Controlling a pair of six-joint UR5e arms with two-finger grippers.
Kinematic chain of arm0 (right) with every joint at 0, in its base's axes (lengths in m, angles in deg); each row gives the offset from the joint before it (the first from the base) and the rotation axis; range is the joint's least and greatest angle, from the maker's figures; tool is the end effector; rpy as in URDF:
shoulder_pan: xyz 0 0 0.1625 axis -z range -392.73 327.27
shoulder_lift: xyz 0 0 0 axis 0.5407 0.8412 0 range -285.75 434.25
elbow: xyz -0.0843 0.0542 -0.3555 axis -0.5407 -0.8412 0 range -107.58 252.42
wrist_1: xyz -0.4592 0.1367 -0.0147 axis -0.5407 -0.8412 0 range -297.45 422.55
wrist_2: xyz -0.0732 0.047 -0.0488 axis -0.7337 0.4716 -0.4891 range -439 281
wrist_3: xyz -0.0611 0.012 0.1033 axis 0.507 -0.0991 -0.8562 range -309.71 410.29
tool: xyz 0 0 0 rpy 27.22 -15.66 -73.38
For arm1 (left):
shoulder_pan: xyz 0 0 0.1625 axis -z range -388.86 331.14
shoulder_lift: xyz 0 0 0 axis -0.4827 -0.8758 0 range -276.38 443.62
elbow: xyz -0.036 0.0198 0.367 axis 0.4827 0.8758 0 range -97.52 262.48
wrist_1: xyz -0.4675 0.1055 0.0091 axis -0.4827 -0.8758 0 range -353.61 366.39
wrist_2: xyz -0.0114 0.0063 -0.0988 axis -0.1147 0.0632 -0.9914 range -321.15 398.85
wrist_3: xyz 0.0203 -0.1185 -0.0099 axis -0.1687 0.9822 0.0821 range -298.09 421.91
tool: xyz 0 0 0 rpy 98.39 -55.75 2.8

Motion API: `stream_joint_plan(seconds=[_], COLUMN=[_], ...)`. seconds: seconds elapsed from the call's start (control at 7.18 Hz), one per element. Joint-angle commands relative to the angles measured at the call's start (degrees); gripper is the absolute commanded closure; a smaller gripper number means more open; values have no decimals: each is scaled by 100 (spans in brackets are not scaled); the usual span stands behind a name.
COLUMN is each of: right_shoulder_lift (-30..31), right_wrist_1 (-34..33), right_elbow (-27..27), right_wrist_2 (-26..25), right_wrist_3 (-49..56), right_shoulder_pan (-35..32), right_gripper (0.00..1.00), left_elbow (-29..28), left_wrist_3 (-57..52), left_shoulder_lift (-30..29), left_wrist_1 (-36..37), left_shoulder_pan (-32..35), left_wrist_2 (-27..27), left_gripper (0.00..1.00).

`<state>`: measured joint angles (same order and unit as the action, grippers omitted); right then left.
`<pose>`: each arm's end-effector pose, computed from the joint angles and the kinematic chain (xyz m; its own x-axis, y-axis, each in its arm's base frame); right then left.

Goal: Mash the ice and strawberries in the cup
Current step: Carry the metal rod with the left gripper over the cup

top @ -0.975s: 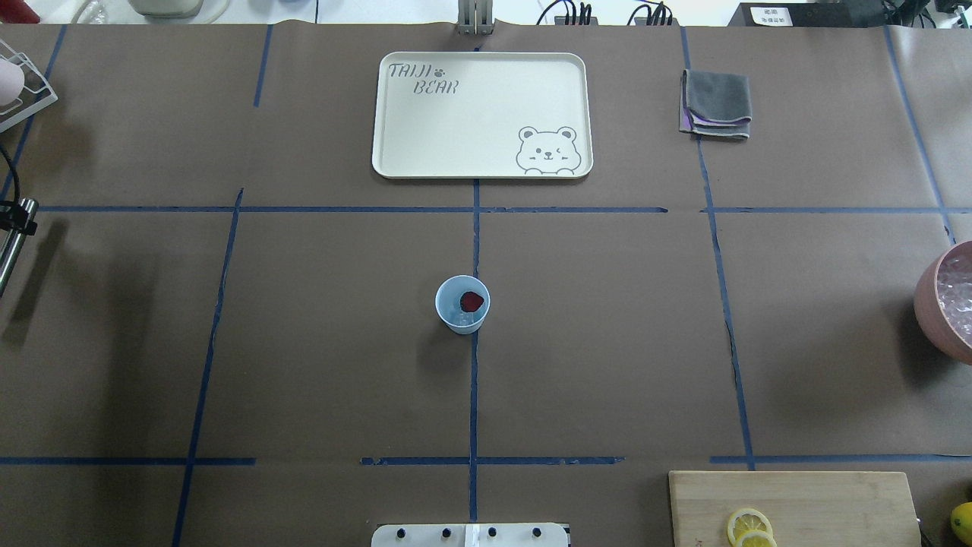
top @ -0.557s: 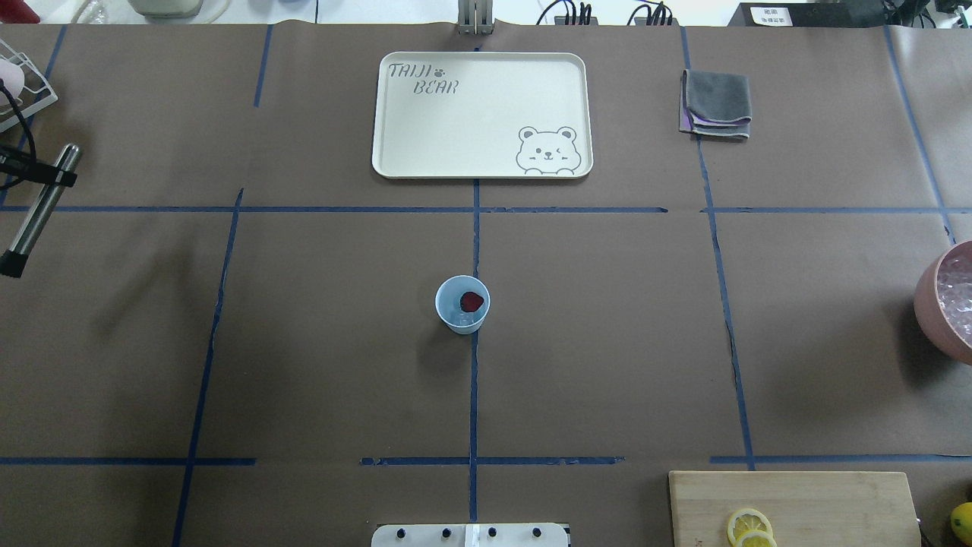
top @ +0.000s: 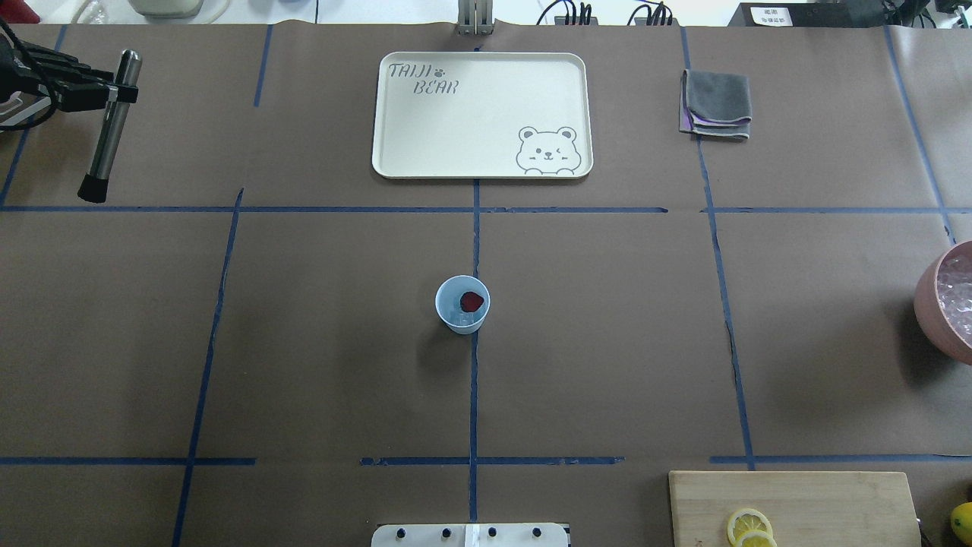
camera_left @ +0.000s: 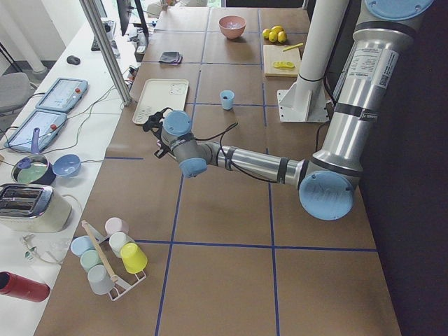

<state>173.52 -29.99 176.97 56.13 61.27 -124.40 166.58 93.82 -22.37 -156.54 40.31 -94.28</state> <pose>0.0624 -0.5011 0.5648 0.6987 -0.2034 0.6859 0.1061 0.9776 0.1818 0.1852 -0.6299 0.3487 0.3971 0.6986 -0.5952 0.1964 0.5689 0.7986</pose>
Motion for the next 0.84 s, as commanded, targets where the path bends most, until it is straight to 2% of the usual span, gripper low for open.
stream_joint_plan(seconds=[0.0,0.14,0.42,0.7], right_shoulder_lift=[5,-4,-4,-4], right_wrist_1=[0,0,8,0], right_elbow=[-5,4,4,4], right_wrist_2=[-4,-4,-4,13], right_wrist_3=[0,0,0,0], right_shoulder_pan=[-17,-18,-61,-88], right_gripper=[0,0,0,0], left_elbow=[-51,-95,-332,-324], left_wrist_3=[245,219,210,202], left_shoulder_lift=[-175,-203,-290,-745], left_wrist_1=[-1550,-2297,-3871,-4500], left_shoulder_pan=[-157,-593,-1918,-2729], left_wrist_2=[267,618,2038,3121], left_gripper=[100,100,100,100])
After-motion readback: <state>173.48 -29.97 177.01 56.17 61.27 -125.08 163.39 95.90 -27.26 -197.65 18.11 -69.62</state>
